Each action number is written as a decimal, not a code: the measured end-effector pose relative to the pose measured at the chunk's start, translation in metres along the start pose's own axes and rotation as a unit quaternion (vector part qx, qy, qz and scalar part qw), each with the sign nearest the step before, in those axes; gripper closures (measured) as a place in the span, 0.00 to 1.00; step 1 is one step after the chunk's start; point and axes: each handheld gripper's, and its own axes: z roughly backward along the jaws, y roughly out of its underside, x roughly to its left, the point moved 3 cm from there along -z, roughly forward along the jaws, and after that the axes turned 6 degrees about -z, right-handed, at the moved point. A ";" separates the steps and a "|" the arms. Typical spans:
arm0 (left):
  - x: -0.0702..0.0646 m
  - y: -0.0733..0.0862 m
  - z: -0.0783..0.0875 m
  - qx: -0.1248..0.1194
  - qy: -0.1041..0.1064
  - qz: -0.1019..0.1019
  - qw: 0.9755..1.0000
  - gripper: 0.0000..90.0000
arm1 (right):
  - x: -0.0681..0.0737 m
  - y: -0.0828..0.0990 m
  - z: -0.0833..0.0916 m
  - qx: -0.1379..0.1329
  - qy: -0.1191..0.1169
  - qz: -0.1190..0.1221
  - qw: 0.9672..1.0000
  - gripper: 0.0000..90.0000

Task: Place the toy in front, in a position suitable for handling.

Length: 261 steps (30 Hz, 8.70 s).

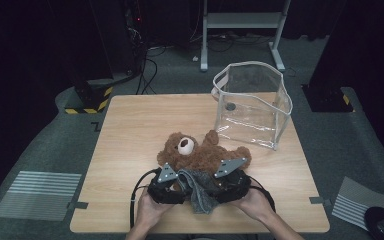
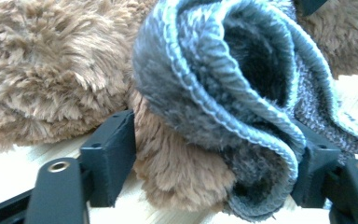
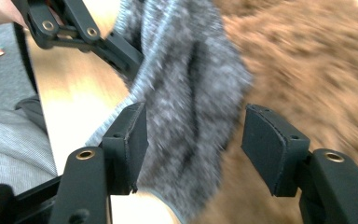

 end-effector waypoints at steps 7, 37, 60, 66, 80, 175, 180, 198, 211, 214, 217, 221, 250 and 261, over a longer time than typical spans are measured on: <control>-0.001 -0.003 -0.004 0.011 0.001 -0.009 1.000 0.49 | -0.012 0.014 0.020 -0.018 0.043 -0.020 0.999 0.47; 0.011 0.006 0.008 0.009 0.033 0.030 0.999 0.90 | -0.034 0.042 -0.010 0.031 0.058 -0.080 0.995 0.67; 0.047 0.039 0.053 0.022 -0.043 0.066 0.997 0.93 | -0.040 0.045 -0.001 0.020 0.094 -0.048 0.994 0.71; 0.061 0.054 0.058 0.040 -0.073 0.081 0.993 0.93 | -0.043 0.047 0.002 0.018 0.102 -0.048 0.993 0.71; 0.077 0.064 0.069 0.052 -0.129 0.106 0.985 0.62 | -0.051 0.049 0.008 0.013 0.124 -0.052 0.991 0.71; 0.056 -0.019 0.081 -0.015 -0.055 0.031 0.998 0.90 | -0.053 0.059 -0.021 0.008 0.136 -0.015 0.991 0.69; 0.051 -0.038 0.066 -0.016 -0.037 0.015 0.999 0.90 | -0.052 0.059 -0.021 0.009 0.138 -0.014 0.990 0.69; 0.062 -0.027 0.041 0.062 -0.061 0.008 0.996 0.90 | -0.051 0.062 -0.022 0.015 0.146 0.007 0.989 0.70; 0.084 -0.048 0.048 0.021 -0.036 0.030 0.999 0.90 | -0.051 0.070 -0.021 0.029 0.157 0.036 0.987 0.72; 0.084 -0.049 0.036 0.040 -0.027 0.025 0.999 0.90 | -0.051 0.073 -0.021 0.028 0.157 0.032 0.987 0.72; 0.087 -0.043 0.028 0.059 -0.027 0.027 0.998 0.90 | -0.050 0.073 -0.021 0.027 0.157 0.038 0.987 0.72; 0.095 -0.031 0.027 0.085 -0.048 0.031 0.995 0.90 | -0.050 0.073 -0.021 0.027 0.156 0.038 0.987 0.72; 0.116 -0.038 0.029 0.056 -0.040 0.061 0.996 0.90 | -0.051 0.065 -0.023 0.024 0.152 0.033 0.988 0.72; 0.080 -0.076 0.031 0.037 0.013 0.000 0.999 0.89 | -0.045 0.055 -0.032 0.027 0.148 0.042 0.988 0.72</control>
